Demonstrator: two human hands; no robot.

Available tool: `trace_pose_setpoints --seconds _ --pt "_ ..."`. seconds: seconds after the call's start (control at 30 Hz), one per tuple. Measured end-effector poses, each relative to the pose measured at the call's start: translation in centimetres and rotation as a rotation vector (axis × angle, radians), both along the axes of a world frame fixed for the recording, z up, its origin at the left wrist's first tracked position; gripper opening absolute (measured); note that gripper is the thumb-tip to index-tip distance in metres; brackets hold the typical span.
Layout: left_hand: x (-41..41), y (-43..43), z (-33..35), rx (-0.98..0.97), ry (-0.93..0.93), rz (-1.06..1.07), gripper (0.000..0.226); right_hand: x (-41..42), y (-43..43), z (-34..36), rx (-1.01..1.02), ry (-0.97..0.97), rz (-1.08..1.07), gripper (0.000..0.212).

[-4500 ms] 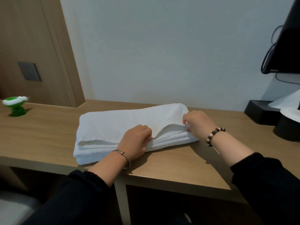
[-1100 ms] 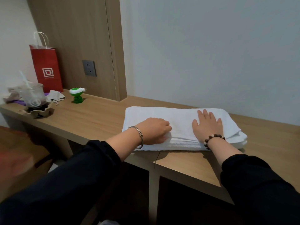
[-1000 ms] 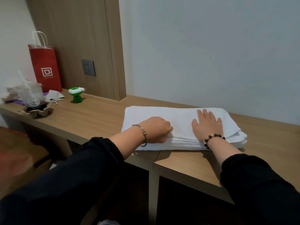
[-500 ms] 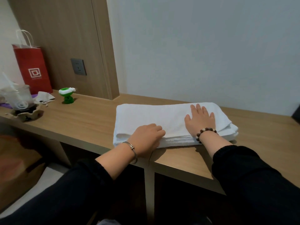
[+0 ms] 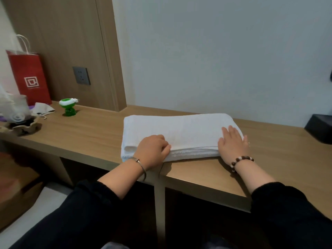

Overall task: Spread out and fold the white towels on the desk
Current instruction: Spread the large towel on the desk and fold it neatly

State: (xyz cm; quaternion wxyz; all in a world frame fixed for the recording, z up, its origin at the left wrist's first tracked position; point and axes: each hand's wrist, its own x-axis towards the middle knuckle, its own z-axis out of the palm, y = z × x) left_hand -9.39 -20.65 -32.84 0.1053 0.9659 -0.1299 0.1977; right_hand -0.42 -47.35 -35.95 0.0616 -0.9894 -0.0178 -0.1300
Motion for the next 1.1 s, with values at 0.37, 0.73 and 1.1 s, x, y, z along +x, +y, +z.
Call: trace_pose_setpoints --seconds 0.37,0.73,1.1 --pt "6.0 1.2 -0.9 0.212 0.236 0.361 0.059 1.0 3.3 4.0 -0.110 0.131 -0.162 0.052" --pt "6.6 1.0 1.7 0.136 0.480 0.344 0.061 4.3 12.7 2.8 -0.008 0.122 0.186 0.055" --pt "6.6 3.8 0.8 0.138 0.508 0.416 0.056 3.2 11.0 3.1 -0.059 0.236 0.202 0.061"
